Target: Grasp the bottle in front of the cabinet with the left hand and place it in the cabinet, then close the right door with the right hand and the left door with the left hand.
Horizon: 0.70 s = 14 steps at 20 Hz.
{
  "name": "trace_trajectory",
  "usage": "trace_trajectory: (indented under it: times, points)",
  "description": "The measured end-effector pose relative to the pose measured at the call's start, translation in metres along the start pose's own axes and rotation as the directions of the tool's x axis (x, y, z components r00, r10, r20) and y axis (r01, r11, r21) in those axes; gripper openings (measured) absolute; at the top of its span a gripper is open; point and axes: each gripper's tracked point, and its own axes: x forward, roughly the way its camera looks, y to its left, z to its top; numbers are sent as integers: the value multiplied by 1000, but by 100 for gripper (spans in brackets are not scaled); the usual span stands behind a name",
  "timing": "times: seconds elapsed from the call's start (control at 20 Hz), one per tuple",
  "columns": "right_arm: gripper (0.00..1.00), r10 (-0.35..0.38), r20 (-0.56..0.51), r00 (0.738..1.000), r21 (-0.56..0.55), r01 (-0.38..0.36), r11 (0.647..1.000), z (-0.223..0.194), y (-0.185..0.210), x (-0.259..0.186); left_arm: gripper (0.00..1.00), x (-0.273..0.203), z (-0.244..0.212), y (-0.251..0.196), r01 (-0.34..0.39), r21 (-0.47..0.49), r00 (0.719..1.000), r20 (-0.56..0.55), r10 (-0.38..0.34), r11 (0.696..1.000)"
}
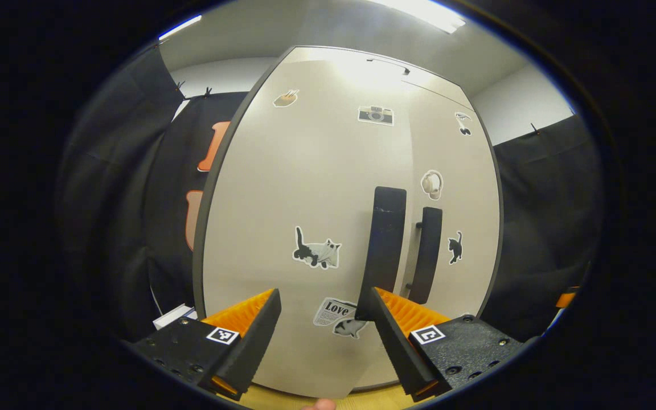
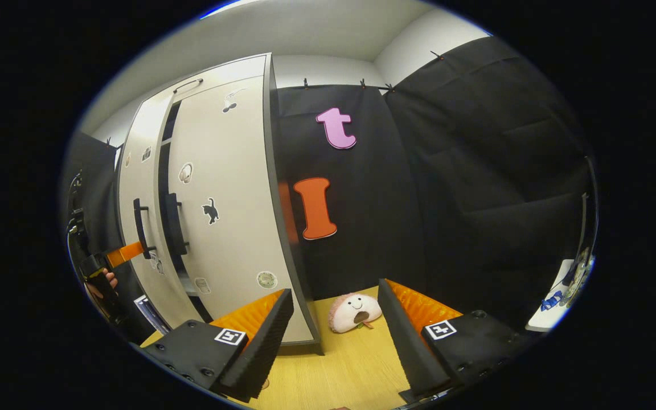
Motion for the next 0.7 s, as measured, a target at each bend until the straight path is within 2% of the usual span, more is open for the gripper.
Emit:
trace_trajectory:
  times: [0.3, 0.7]
  points:
    - [98, 4, 14, 1000, -12, -3, 1000, 5, 1, 7, 95, 20, -5, -6, 7, -24, 1000, 3, -7, 1000]
    - [98, 39, 13, 999, -20, -38, 999, 4, 15, 12, 95, 13, -8, 0, -17, -57, 1000, -10, 17, 998]
